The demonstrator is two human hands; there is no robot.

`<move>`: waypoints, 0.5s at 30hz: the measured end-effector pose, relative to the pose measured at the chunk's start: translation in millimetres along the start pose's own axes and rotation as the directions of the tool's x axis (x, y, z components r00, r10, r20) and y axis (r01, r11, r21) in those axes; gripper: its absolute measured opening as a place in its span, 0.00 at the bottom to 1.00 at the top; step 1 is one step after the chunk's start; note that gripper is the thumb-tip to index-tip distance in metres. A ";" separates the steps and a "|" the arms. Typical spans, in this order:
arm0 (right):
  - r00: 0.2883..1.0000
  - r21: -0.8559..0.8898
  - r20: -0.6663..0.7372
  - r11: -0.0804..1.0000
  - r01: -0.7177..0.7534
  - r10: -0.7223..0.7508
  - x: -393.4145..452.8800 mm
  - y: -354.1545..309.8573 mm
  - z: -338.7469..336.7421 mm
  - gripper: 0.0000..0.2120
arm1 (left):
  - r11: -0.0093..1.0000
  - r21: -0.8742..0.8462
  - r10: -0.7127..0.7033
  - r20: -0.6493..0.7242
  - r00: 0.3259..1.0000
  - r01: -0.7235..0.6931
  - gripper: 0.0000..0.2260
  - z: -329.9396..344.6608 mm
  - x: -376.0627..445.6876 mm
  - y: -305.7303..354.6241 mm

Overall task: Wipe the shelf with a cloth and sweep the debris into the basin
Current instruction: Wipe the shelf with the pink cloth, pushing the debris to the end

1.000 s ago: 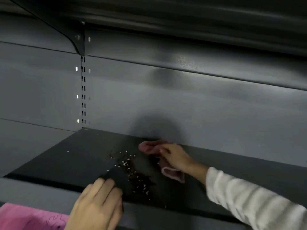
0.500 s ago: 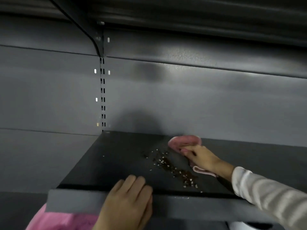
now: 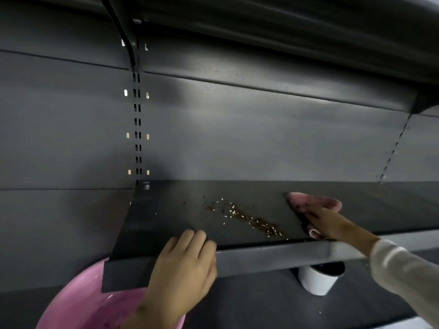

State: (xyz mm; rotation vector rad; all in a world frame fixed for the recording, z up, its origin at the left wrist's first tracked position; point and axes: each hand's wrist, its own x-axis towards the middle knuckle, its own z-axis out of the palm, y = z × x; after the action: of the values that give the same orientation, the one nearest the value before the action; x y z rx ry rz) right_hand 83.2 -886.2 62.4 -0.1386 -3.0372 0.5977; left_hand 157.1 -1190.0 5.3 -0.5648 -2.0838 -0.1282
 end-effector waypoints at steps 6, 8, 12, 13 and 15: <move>0.955 -0.015 0.060 0.956 0.292 -0.290 -9.9 -88.8 41.7 0.14 | 1.000 -0.006 -0.004 0.029 1.000 0.004 0.10 -4.5 0.8 -3.4; 0.930 0.022 0.042 0.930 0.366 -0.366 -9.8 -109.9 50.6 0.14 | 1.000 0.006 0.000 0.041 0.999 -0.001 0.10 -6.1 1.1 -5.0; 0.917 0.057 -0.131 0.921 0.386 -0.377 0.0 -114.1 39.7 0.13 | 1.000 -0.003 -0.018 0.039 0.999 0.018 0.10 -7.7 -2.4 -10.3; 0.925 0.063 -0.174 0.934 0.353 -0.337 4.6 -104.7 32.6 0.13 | 1.000 -0.003 -0.024 0.038 0.999 0.024 0.10 -8.0 -3.9 -12.7; 0.952 0.077 -0.192 0.964 0.255 -0.237 14.6 -77.8 20.9 0.13 | 0.999 0.010 -0.038 0.026 0.999 0.038 0.10 -8.5 -7.1 -18.5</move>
State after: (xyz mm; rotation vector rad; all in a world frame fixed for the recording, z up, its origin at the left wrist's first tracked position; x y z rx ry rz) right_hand 61.3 -964.3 72.9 0.1788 -2.7814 0.6744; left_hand 158.8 -1211.5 6.5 -0.5240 -2.1203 -0.1339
